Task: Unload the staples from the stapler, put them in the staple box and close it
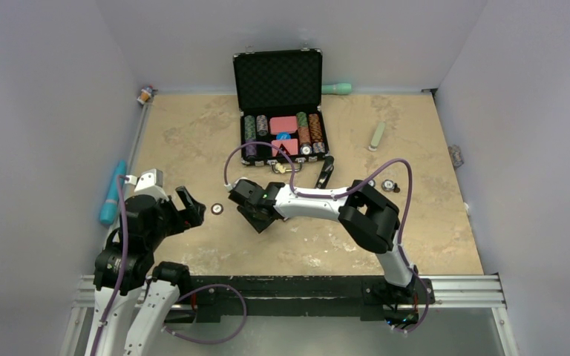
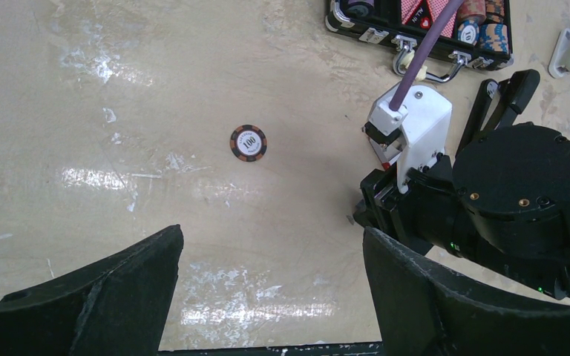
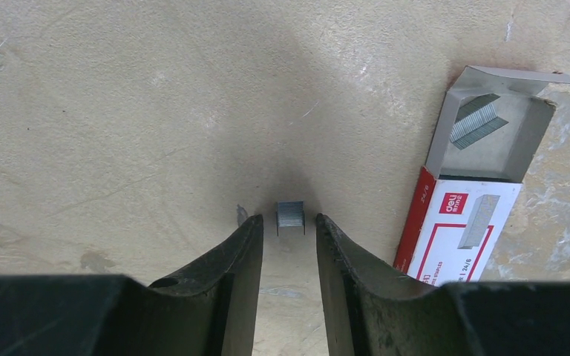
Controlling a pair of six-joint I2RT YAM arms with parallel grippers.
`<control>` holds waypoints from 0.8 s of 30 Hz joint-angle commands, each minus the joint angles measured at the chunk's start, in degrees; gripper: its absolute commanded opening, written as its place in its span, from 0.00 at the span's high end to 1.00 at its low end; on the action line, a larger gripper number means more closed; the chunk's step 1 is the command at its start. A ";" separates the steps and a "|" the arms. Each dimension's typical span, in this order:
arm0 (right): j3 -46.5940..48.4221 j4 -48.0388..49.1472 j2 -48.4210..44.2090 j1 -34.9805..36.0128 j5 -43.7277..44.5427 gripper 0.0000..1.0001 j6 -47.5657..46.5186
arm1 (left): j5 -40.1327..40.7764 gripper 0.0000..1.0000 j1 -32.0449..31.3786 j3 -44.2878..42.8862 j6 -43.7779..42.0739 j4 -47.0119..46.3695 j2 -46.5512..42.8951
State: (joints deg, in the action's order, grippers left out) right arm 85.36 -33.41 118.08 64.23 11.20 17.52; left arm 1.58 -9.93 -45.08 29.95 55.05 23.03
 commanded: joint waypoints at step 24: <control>1.86 -3.32 -3.60 0.18 2.31 0.80 -0.85 | 1.23 0.06 -0.26 -0.45 0.88 -0.59 -0.26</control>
State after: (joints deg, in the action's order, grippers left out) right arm 85.25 -34.17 117.86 64.23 11.31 17.23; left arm 1.85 -9.93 -45.08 30.00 55.09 23.00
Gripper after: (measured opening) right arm 0.209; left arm 0.938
